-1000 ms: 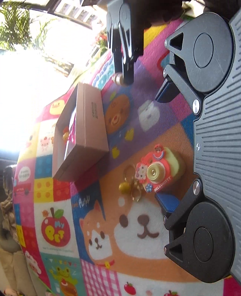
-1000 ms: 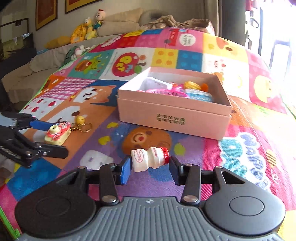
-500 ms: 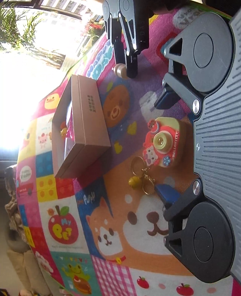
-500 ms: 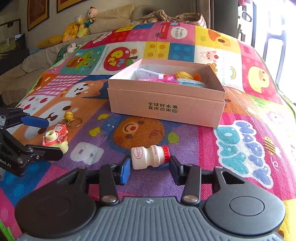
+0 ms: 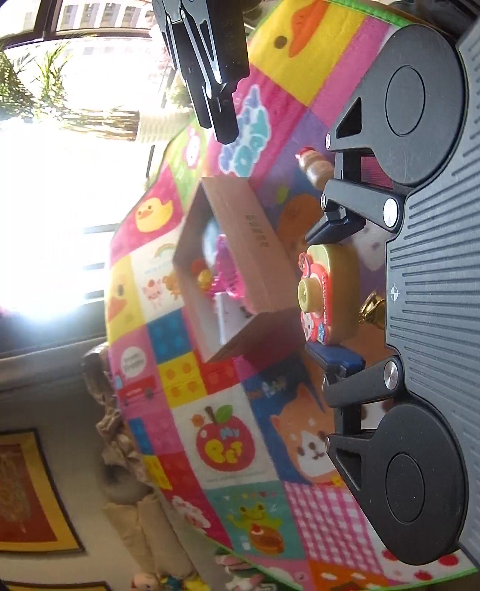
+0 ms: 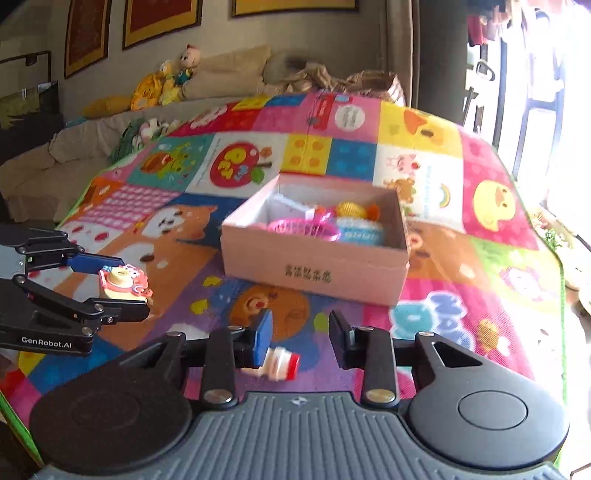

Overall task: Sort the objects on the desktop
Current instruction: 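Drop the pink Hello Kitty toy into the box with the left gripper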

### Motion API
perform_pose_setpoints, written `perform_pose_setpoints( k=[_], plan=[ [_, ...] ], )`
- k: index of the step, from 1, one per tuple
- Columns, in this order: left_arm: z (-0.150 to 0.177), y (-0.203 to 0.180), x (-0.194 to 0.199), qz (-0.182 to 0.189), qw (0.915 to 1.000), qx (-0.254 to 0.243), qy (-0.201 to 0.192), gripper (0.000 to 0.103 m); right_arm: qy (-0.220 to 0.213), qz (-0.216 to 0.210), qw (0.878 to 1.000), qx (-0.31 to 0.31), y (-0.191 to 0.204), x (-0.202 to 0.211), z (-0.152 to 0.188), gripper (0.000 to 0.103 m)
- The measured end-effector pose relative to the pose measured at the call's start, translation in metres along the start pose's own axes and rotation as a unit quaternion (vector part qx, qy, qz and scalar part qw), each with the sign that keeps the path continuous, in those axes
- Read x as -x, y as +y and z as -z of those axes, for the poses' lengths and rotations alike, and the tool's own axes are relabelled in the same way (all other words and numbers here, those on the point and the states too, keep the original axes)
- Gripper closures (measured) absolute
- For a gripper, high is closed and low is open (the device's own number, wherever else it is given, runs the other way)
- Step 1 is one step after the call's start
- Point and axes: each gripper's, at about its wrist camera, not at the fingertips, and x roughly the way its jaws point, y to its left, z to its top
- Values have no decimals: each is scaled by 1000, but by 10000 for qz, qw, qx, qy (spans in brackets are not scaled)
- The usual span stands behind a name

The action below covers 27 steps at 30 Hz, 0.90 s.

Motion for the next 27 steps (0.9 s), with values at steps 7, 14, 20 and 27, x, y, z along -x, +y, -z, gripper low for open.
perform_pose_setpoints(
  k=[7,14,20,27],
  plan=[
    [-61,-3,-1,-279,9972,-97,-681,41,-460,-230,9983,-282,-28,30,-40,66],
    [-113,2,-77,-258,9970,133,-716,41,316,-187,9992,-147,-13,-13,4,63],
    [-121,31,-101,-75,9940,872,-650,25,621,-212,9976,-210,-3,-36,27,42],
    [-60,36,-73,-338,9950,917,-207,8,952,-312,9947,-228,3,-60,36,43]
  ],
)
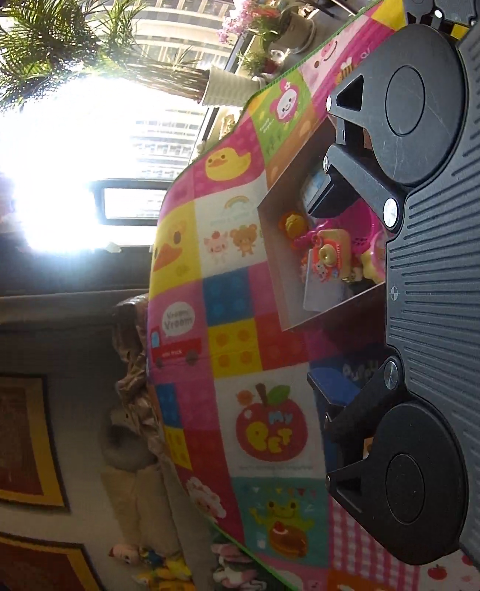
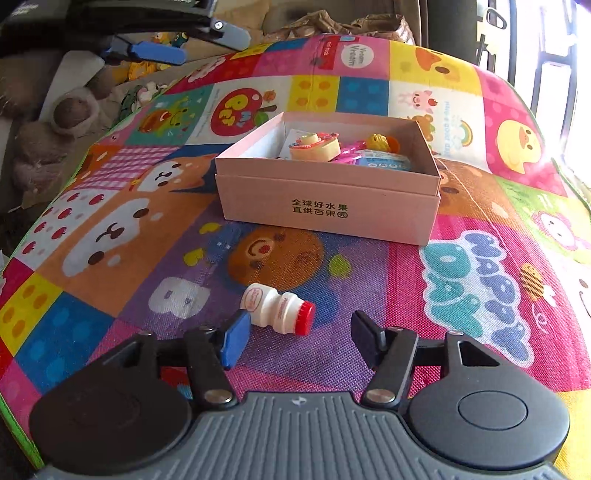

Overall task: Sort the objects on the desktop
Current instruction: 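Drop the pink Hello Kitty toy into the box with the left gripper, then lower the yogurt bottle into the box and open the right gripper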

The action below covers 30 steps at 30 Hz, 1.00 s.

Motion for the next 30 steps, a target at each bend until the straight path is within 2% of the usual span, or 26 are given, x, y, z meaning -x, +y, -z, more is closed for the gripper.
perform_pose_setpoints(
  k=[2,5,7,13,15,17,19,22,26,30],
  plan=[
    [21,-2,8,-78,9997,-89,214,7,36,-27,10000,25,3,-3,-1,47],
    [50,-1,17,33,9984,-42,561,3,137,-128,9998,116,9,-5,-2,55],
    [65,4,21,119,9969,112,771,3,186,-96,9996,201,14,-8,-5,55],
    [81,27,27,-8,9935,608,964,1,368,54,9989,273,21,-11,-21,58],
    [83,34,27,42,9924,692,1020,0,211,137,9986,461,22,3,-33,58],
    [85,37,22,73,9911,723,1114,0,-101,355,9972,651,19,19,-58,58],
    [87,36,16,48,9908,732,1133,0,-441,540,9950,709,11,32,-97,58],
    [89,37,7,45,9892,828,1206,0,-850,716,9916,667,0,29,-155,58],
    [89,42,-1,-5,9866,924,1343,0,-1093,969,9881,480,-17,-17,-216,58],
    [89,50,-6,-137,9856,973,1375,0,-945,1114,9892,105,-28,-61,-232,54]
  ],
)
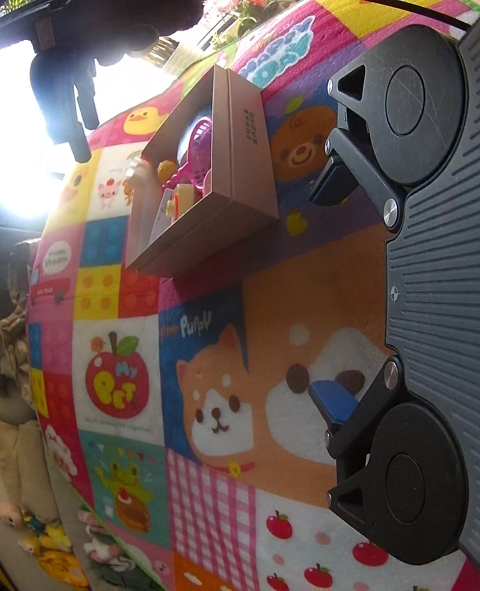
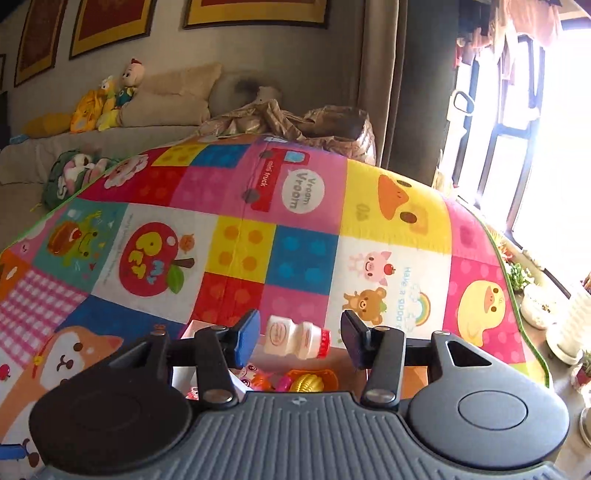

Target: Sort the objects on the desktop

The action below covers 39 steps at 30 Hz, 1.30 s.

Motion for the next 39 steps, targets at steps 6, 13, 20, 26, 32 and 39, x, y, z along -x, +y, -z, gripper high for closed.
perform_pose_setpoints(
  k=[6,13,20,26,32,39],
  plan=[
    [4,2,-11,-64,9999,38,86,0,217,-596,9969,-459,-1,18,47,30],
    [31,-15,-8,-28,9985,-542,-117,0,500,-883,9900,-983,1,75,148,0],
    [33,-25,-9,-201,9988,-434,-129,0,826,-564,9904,-957,17,84,214,0],
    [31,-21,-12,-411,9987,-255,-149,0,1105,-22,9917,-658,25,70,209,0],
    [30,-21,-14,-446,9985,-290,-139,0,1000,-224,9941,-366,34,59,205,0],
    [31,-21,-13,-398,9987,-272,-164,0,766,-330,9959,-340,32,56,205,0]
  ],
)
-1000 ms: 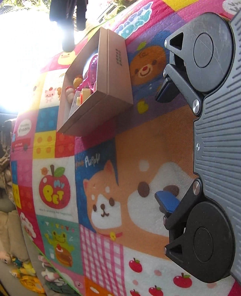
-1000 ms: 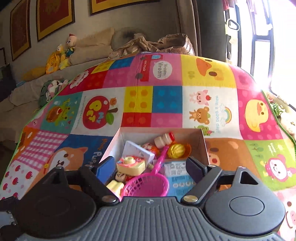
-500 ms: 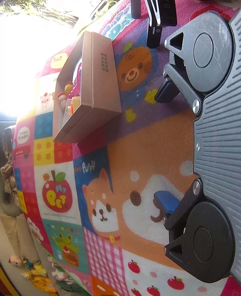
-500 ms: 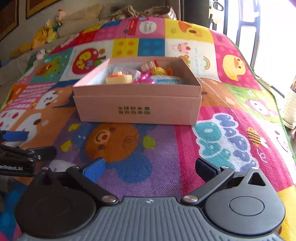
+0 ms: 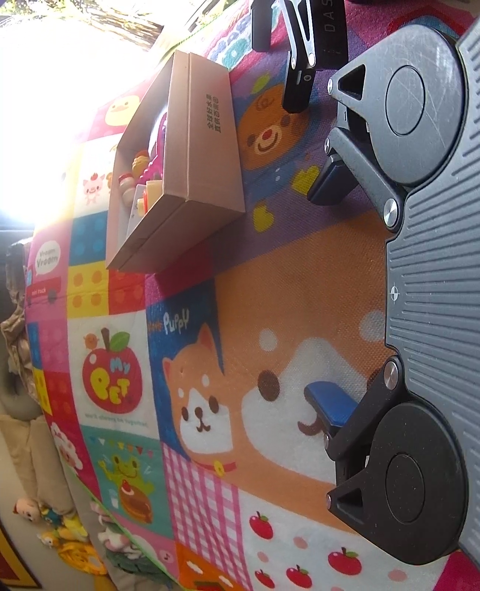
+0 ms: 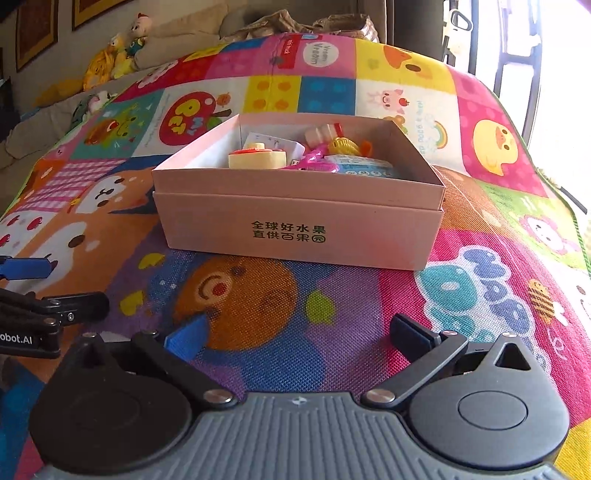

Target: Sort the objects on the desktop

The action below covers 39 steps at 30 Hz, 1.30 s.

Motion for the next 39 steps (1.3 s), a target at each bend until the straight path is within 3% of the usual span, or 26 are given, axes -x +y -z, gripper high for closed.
perform_pose_setpoints(
  k=[27,34,39],
  plan=[
    [3,2,2,22,10000,-57,-8,0,-3,-3,10000,-12,1,0,1,0],
    [4,-6,5,-187,9996,-211,-67,0,-3,-3,10000,-13,2,0,1,0],
    [1,-1,3,4,10000,-67,50,0,-3,-2,10000,-10,2,0,1,0]
  ],
)
